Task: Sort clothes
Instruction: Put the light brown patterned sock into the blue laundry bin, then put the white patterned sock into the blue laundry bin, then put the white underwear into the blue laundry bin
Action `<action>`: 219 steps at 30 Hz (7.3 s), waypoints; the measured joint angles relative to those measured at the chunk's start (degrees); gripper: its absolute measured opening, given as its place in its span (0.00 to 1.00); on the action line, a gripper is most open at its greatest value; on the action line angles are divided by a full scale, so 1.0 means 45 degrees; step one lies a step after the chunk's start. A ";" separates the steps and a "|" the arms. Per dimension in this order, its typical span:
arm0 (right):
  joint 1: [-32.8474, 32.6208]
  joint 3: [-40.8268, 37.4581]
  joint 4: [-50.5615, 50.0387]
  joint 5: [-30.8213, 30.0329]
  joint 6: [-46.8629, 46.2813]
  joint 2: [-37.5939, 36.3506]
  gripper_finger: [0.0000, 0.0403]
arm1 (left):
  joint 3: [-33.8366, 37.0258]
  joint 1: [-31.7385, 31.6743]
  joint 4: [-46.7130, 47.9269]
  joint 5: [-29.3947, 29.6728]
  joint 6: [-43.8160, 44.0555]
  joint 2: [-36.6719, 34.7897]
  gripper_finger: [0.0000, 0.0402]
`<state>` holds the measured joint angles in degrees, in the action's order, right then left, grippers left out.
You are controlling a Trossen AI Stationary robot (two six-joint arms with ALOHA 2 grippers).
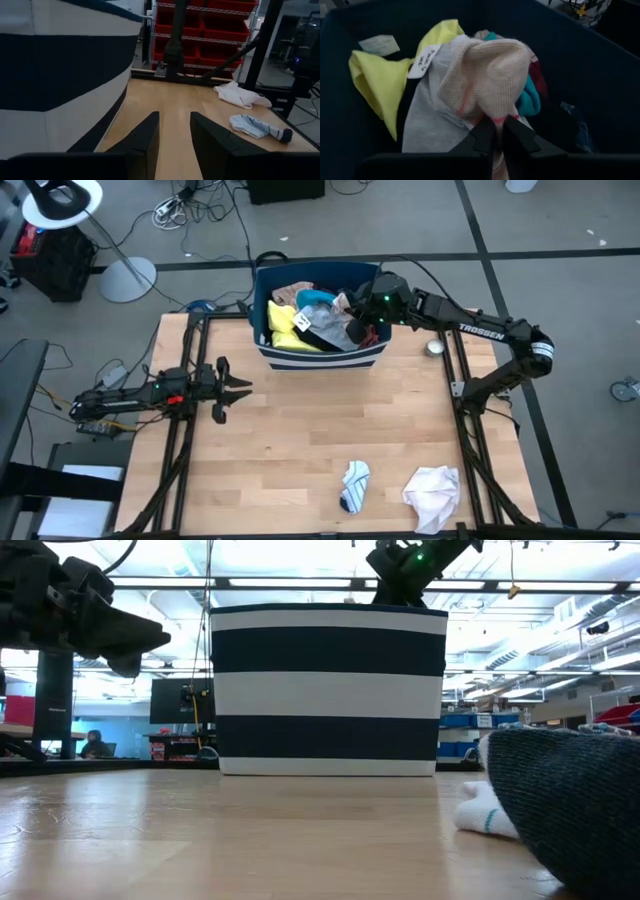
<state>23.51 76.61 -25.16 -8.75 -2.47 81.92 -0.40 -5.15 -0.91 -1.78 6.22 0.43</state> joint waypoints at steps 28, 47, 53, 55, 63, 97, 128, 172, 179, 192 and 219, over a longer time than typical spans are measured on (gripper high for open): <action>-0.4827 -0.1523 -0.8056 0.0123 -0.4334 -0.5917 0.45 | 0.0000 0.0000 -0.0304 -0.0063 0.0011 0.0000 0.29; -0.9669 -0.7722 0.0743 -0.0023 -0.3451 -0.2118 0.43 | 0.0000 0.0000 -0.0298 -0.0043 0.0012 0.0000 0.29; -0.9975 -0.7722 0.2884 0.0970 -0.2500 -0.0414 0.41 | 0.0000 0.0001 -0.0301 -0.0044 0.0013 0.0000 0.29; -1.0135 -0.7722 0.3299 0.1101 -0.2419 0.0072 0.41 | 0.0000 0.0000 -0.0301 -0.0043 0.0014 0.0000 0.29; -1.0909 -0.6949 0.3891 0.1171 -0.2397 0.1816 0.41 | 0.0000 0.0000 -0.0298 -0.0040 0.0013 0.0000 0.29; -0.7468 -0.5150 0.8479 -0.2847 0.3005 0.1561 0.01 | 0.0000 0.0000 -0.0301 -0.0039 0.0015 0.0005 0.29; -0.1498 -0.1850 0.1815 -0.1697 0.2472 -0.0520 0.02 | 0.0000 0.0000 -0.0325 -0.0039 0.0013 0.0002 0.29; -0.5516 -0.1830 -0.9054 -0.0547 -0.6003 -0.6507 0.34 | 0.0000 0.0001 -0.0568 -0.0039 0.0015 0.0005 0.29; -0.9241 -0.1868 -1.0528 -0.2283 -0.9869 -0.5828 0.32 | 0.0000 0.0000 -0.0568 -0.0039 0.0010 0.0005 0.29; -1.4060 -0.4905 -1.0094 0.0247 -1.6241 -0.3121 0.31 | 0.0000 0.0000 -0.0563 -0.0039 0.0015 0.0005 0.29; -1.7976 -0.5659 -0.4300 0.0990 -1.9529 0.2827 0.31 | 0.0000 0.0000 -0.0568 -0.0044 0.0010 0.0004 0.29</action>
<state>-57.39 51.15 -44.51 -4.30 -90.35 94.64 -0.40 -5.15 -3.46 -1.98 6.26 0.45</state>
